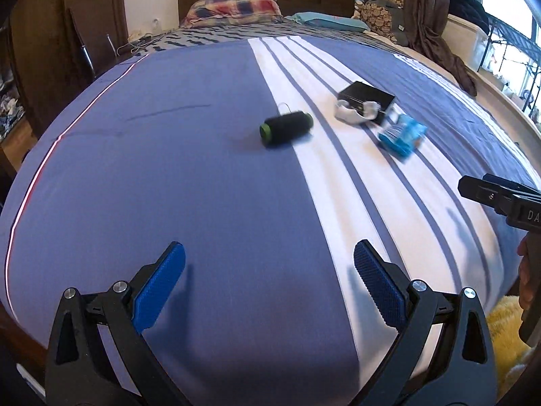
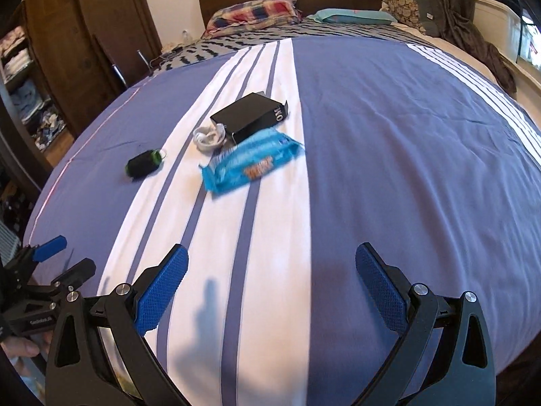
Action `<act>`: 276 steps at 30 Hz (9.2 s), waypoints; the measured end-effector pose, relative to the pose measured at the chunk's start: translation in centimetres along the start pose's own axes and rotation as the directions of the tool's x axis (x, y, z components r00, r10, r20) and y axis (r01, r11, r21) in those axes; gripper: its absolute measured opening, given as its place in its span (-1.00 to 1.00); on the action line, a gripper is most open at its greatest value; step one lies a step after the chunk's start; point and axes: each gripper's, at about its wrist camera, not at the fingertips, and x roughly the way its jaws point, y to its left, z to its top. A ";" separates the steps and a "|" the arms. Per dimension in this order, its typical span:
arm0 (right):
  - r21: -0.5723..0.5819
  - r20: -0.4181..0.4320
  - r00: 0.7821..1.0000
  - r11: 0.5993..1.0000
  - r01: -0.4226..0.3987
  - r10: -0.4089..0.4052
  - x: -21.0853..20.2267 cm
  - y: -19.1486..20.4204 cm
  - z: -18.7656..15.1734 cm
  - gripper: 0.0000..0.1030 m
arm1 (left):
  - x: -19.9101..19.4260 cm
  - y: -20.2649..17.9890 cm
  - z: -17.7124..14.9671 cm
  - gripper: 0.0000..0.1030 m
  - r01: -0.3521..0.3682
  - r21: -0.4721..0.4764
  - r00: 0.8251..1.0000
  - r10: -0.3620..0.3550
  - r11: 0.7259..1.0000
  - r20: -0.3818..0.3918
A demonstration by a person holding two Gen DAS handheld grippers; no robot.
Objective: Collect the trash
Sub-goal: 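Grasp the black thread spool with the left tool while the right tool grasps the blue wrapper, then carry the thread spool and blue wrapper down over the bin, then open both tools to drop the spool and wrapper into the bin, then grasp the white cloth with the left tool while the right tool grasps the black box, then carry the white cloth and black box down over the bin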
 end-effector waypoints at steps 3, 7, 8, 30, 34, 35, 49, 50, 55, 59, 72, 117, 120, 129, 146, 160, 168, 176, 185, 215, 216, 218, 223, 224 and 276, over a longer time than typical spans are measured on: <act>0.006 -0.020 1.000 1.000 -0.025 0.025 1.6 0.6 1.3 0.92 | 1.3 0.2 1.4 0.84 -0.006 0.007 1.000 0.006 1.000 -0.002; 0.017 -0.049 0.998 0.999 -0.047 0.048 3.7 1.9 2.7 0.80 | 2.7 0.4 3.2 0.84 -0.006 0.018 1.000 0.006 1.000 0.000; 0.018 -0.052 0.998 0.999 -0.042 0.043 4.1 2.1 3.0 0.77 | 3.0 0.4 3.5 0.84 -0.004 0.021 1.000 0.004 1.000 0.000; -0.020 -0.052 0.996 0.997 0.075 -0.076 7.8 3.0 5.6 0.03 | 10.4 -1.1 10.1 -0.02 0.079 0.086 0.996 -0.076 0.993 -0.044; -0.024 -0.054 0.997 0.998 0.052 -0.054 7.0 2.0 5.0 -0.18 | 9.8 -1.5 9.2 -0.03 0.086 0.082 0.996 -0.083 0.993 -0.043; -0.026 -0.054 0.997 0.999 0.048 -0.049 6.7 1.8 4.9 -0.18 | 9.6 -1.6 8.8 -0.03 0.085 0.083 0.996 -0.081 0.993 -0.043; -0.112 0.003 1.000 0.994 0.009 -0.009 -1.3 1.5 -3.3 -0.23 | 2.4 -5.4 1.1 -0.13 0.084 0.125 0.996 -0.080 0.989 -0.034; -0.113 0.005 1.000 0.994 0.004 -0.003 -2.0 1.5 -4.1 -0.23 | 2.1 -5.7 0.6 -0.13 0.085 0.124 0.996 -0.081 0.989 -0.032; -0.102 0.013 1.000 0.995 -0.019 0.020 -4.5 1.1 -7.3 -0.23 | -0.7 -6.9 -2.6 -0.13 0.095 0.120 0.995 -0.094 0.988 -0.012; -0.092 0.019 0.999 0.995 -0.028 0.030 -6.0 0.8 -9.4 -0.24 | -2.7 -7.7 -4.7 -0.13 0.102 0.131 0.995 -0.103 0.986 0.004; -0.102 0.046 0.994 0.991 -0.092 0.097 -11.4 1.4 -16.6 -0.24 | -9.2 -8.8 -12.7 -0.13 0.155 0.106 0.986 -0.161 0.982 0.044; 0.031 -0.473 0.872 0.991 -0.127 0.126 3.3 2.3 -25.7 -0.11 | 4.6 -9.3 -26.8 -0.02 0.271 -0.049 0.830 -0.259 0.961 -0.493; 0.036 -0.461 0.880 0.993 -0.115 0.118 3.2 2.0 -25.3 -0.10 | 4.5 -9.2 -26.7 0.23 0.260 -0.046 0.839 -0.249 0.964 -0.484; 0.041 -0.353 0.932 0.996 -0.076 0.086 0.2 0.9 -23.3 0.51 | 2.3 -8.9 -25.3 0.71 0.226 -0.012 0.880 -0.210 0.974 -0.426; -0.051 -0.026 1.000 0.999 -0.016 0.014 -9.4 0.5 -17.9 0.93 | -7.1 -7.5 -17.3 0.84 0.159 0.045 0.979 -0.152 0.986 -0.134; -0.100 0.132 0.991 0.995 0.003 0.010 -10.3 1.2 -9.9 0.93 | -8.2 -5.7 -8.5 0.84 0.083 0.082 0.996 -0.085 0.993 0.013; -0.111 0.145 0.989 0.993 0.039 -0.023 -8.0 0.9 -4.8 0.93 | -5.4 -4.5 -3.9 0.84 0.050 0.087 0.998 -0.053 0.995 0.033; -0.061 0.106 0.991 0.994 0.087 -0.081 -3.3 -1.0 0.0 0.93 | -0.6 -3.7 1.2 0.84 0.054 0.068 0.998 -0.056 0.996 0.025; -0.009 0.097 0.990 0.994 0.106 -0.104 0.5 -2.7 4.4 0.93 | 4.7 -4.5 8.0 0.68 0.055 0.036 0.996 -0.057 0.998 0.067; -0.144 0.112 0.994 0.989 0.033 -0.017 6.1 0.8 11.7 0.93 | 11.4 -3.3 12.6 -0.77 0.079 0.129 0.997 -0.076 0.988 -0.033; -0.158 0.107 0.994 0.987 0.022 -0.005 6.5 1.4 12.0 0.93 | 11.4 -2.8 12.6 -0.77 0.069 0.123 0.997 -0.066 0.990 -0.032; -0.197 0.088 0.996 0.980 0.001 0.016 7.5 2.6 12.6 0.93 | 11.3 -1.5 12.8 -0.77 0.049 0.108 0.998 -0.046 0.993 -0.031; -0.294 0.044 0.999 0.956 -0.001 0.015 10.1 4.7 13.3 0.93 | 11.0 1.3 13.2 -0.77 0.025 0.070 0.999 -0.023 0.997 -0.030; -0.313 0.020 1.000 0.950 -0.014 0.022 10.6 5.0 13.4 0.93 | 11.0 1.6 13.3 -0.77 0.024 0.066 0.999 -0.022 0.998 -0.030; -0.150 0.165 0.984 0.988 -0.041 0.066 -15.9 2.2 -11.7 -0.56 | -13.4 -9.2 -8.8 -0.77 0.153 0.147 0.979 -0.171 0.977 0.114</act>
